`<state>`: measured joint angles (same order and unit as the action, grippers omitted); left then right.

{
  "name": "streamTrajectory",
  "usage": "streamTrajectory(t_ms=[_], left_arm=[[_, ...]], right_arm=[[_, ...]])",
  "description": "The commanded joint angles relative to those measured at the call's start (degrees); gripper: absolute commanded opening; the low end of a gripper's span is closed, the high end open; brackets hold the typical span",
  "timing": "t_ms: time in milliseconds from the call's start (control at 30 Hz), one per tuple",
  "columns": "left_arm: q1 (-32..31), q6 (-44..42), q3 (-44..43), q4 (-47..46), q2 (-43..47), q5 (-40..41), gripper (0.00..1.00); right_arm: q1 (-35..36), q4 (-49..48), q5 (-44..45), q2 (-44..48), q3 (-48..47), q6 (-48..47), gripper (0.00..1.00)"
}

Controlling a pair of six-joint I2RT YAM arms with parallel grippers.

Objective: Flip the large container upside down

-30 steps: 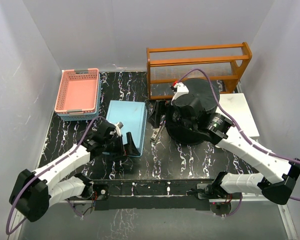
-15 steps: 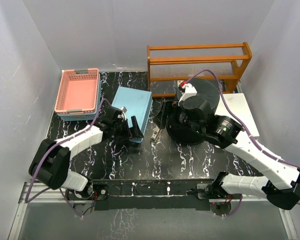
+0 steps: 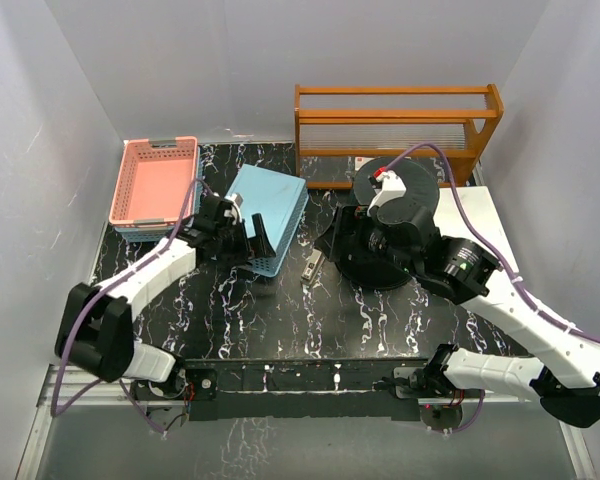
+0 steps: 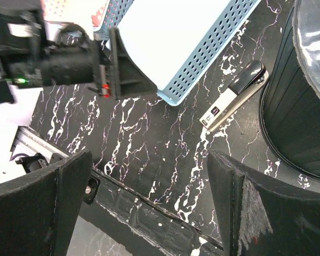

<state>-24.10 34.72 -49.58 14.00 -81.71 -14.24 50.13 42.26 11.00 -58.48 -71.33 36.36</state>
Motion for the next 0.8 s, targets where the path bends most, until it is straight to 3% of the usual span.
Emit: streamTrajectory(t_ms=[0, 200, 300, 467, 567, 700, 767], left_arm=[[1.54, -7.74, -8.48, 10.90, 7.46, 6.08, 0.99], [10.90, -15.44, -24.11, 22.38, 2.97, 9.23, 0.99], [16.27, -17.57, -32.31, 25.43, -4.33, 8.74, 0.99], [18.30, -23.33, -44.71, 29.62, -17.77, 16.22, 0.99], [18.81, -24.69, -48.99, 31.27, -23.97, 16.65, 0.99], [19.37, -25.01, -48.97, 29.16, -25.37, 17.29, 0.98], [19.72, -25.30, -48.39, 28.16, -25.01, 17.06, 0.90]], right_arm=[[-0.04, -2.73, 0.58, -0.19, 0.48, 0.03, 0.88], [-0.04, -3.37, 0.00, -0.43, 0.71, -0.02, 0.88], [-0.04, -3.76, -0.37, -0.47, 0.99, -0.01, 0.88], [-0.07, -2.81, -0.75, -0.73, -0.42, 0.17, 0.88], [-0.05, -2.28, -0.28, -0.33, -0.83, 0.14, 0.88], [-0.03, -1.19, 0.35, 0.00, -1.19, 0.13, 0.88], [-0.10, -1.17, 0.13, -0.02, -0.97, 0.43, 0.88]])
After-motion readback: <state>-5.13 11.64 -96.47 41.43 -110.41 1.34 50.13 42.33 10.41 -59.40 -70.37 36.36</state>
